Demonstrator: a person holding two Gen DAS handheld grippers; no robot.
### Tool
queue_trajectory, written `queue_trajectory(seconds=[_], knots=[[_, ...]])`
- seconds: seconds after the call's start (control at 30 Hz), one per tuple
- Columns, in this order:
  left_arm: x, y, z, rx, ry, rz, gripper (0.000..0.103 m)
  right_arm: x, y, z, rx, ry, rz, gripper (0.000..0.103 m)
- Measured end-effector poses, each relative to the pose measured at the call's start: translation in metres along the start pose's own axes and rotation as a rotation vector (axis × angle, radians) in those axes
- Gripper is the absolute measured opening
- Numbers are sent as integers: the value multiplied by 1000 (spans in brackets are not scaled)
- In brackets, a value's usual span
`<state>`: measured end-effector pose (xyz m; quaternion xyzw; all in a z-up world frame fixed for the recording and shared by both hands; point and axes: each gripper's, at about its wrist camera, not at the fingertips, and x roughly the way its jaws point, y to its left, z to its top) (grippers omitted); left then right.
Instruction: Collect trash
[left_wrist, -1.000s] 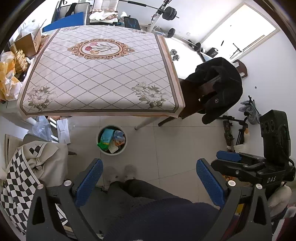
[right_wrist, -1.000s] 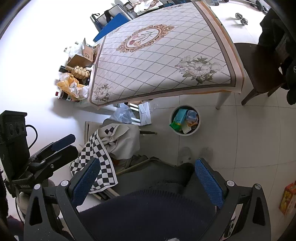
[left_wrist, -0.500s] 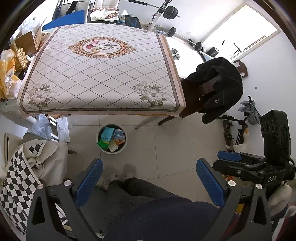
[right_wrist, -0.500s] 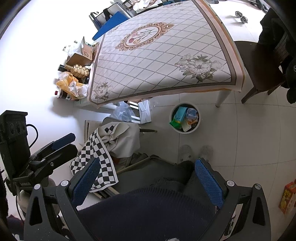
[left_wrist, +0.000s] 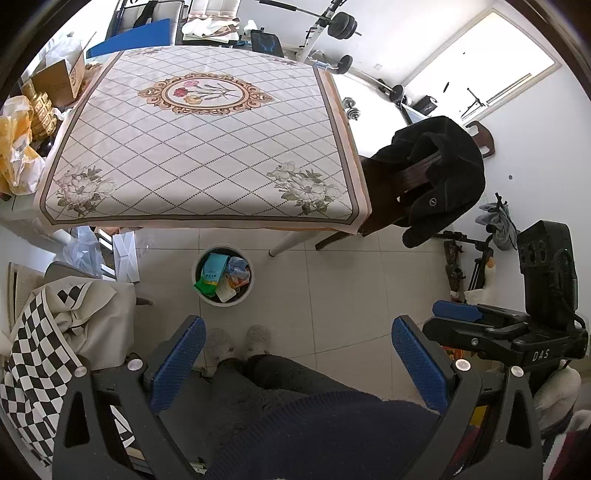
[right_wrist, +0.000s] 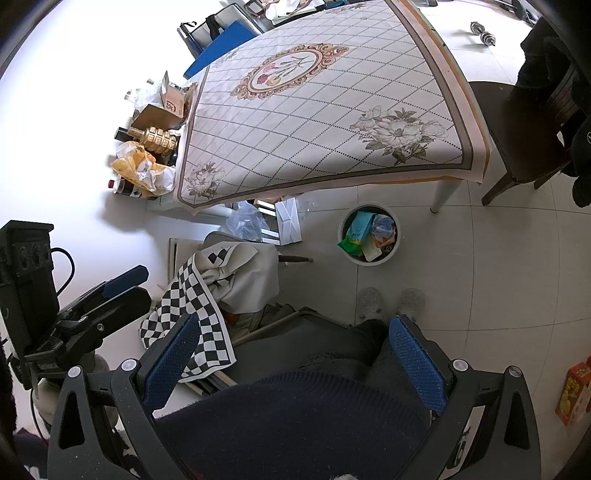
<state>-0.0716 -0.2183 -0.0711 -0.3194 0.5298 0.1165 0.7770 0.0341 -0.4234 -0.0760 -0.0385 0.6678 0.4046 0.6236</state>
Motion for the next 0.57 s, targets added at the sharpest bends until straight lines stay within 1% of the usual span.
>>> queue_trajectory(seconds=[0.47,0.57], knots=[[-2,-2,-2,-16,-6,-2,103,3,4,-5,4,2,-3,103],[-4,-3,-4,-26,-18,3,103,3,5,-6,3,1,-2,103]])
